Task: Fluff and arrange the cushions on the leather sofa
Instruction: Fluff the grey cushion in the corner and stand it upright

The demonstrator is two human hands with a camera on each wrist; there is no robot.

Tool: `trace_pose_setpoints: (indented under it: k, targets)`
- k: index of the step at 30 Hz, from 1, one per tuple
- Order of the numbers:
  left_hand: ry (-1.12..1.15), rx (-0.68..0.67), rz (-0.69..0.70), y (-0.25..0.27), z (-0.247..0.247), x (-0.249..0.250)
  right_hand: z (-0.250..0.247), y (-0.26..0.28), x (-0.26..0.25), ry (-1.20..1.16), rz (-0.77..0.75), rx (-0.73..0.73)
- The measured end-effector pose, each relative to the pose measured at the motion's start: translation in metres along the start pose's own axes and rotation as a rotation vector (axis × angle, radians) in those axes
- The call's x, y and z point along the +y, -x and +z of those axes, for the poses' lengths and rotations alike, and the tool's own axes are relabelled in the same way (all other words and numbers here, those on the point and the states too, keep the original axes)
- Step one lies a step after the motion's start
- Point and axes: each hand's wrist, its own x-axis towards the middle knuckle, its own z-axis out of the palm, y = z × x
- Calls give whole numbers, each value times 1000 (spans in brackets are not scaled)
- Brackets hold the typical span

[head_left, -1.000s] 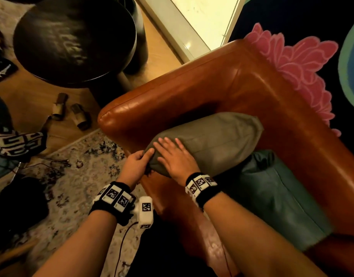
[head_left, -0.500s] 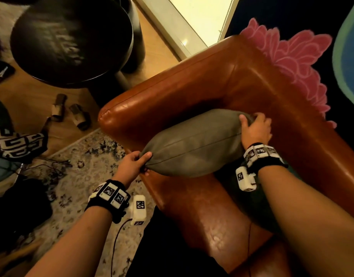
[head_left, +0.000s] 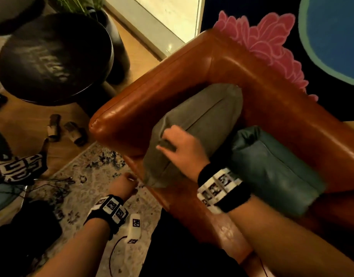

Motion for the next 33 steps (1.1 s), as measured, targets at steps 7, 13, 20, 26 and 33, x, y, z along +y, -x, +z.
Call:
trace_pose_setpoints:
  k: [7,13,20,26,33]
  targets:
    - [121,-185,98,15,-15,47,99,88,19,13,305,-537]
    - [-142,-335,137,-13,-20,81,59,136,106,-275,955,335]
    - [-244,-518,297,-66,4,144,60,151,152,-994,1337,520]
    - [-115,-531,271,-114,13,168,91,128,149,-1033,1284,509]
    - [-122,-673,262,-118,25,188,88,85,126,-1184,1232,455]
